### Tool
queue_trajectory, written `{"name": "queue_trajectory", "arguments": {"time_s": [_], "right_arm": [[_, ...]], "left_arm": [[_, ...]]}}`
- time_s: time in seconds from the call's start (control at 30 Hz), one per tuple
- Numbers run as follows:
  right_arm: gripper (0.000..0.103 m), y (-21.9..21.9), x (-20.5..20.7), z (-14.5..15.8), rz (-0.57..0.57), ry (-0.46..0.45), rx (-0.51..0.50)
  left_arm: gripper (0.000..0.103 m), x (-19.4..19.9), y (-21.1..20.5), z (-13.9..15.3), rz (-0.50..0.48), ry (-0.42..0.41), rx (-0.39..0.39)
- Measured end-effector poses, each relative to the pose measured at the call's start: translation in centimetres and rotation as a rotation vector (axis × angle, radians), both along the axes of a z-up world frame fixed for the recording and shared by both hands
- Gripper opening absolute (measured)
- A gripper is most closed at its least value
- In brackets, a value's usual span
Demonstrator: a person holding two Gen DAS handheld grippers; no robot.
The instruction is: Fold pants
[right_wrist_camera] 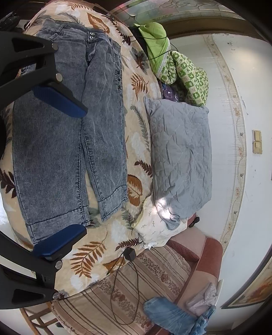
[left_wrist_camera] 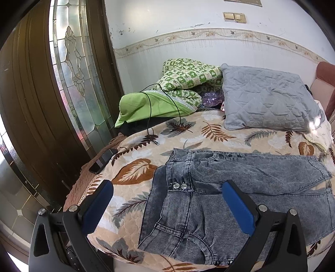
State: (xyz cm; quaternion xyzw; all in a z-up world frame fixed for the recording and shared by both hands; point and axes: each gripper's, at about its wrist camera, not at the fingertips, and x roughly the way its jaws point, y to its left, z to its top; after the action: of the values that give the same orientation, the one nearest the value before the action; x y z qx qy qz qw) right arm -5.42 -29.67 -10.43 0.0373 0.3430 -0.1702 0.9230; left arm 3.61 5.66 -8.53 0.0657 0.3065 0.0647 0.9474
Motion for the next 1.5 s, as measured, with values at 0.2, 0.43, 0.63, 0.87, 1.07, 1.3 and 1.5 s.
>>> {"name": "queue_trajectory", "arguments": {"time_s": [0.2,0.43,0.63,0.87,1.07,1.3,1.5], "right_arm": [[0.103,0.0,0.8,-0.6,0.003,0.018,-0.002],[0.103,-0.7,2.6,-1.9,0.016,0.055,0.015],[0.103,-3.9,5.3,-3.7,0.014,0.105,0.076],[0.103,-10.4,11.0,-6.0,0.039,0.173,0.152],[0.103,-18.3,17.0,-7.5,0.027,0.196,0.311],[0.101,-23.9,22.5,-9.7,0.005,0.22,0.427],[0.084,-26.3,26.5,-12.7,-0.018,0.24,0.503]], "left_arm": [[0.103,1.2,0.2,-0.8,0.006,0.027,-0.004],[0.103,4.6,2.3,-2.3,0.018,0.096,-0.014],[0.103,11.9,5.7,-4.7,0.044,0.223,-0.001],[0.103,23.7,9.3,-8.7,0.058,0.455,-0.09],[0.089,30.7,7.5,-12.8,0.019,0.614,-0.189],[0.061,32.9,3.7,-16.2,-0.02,0.668,-0.214],[0.043,33.4,2.2,-16.3,-0.075,0.64,-0.231]]}}
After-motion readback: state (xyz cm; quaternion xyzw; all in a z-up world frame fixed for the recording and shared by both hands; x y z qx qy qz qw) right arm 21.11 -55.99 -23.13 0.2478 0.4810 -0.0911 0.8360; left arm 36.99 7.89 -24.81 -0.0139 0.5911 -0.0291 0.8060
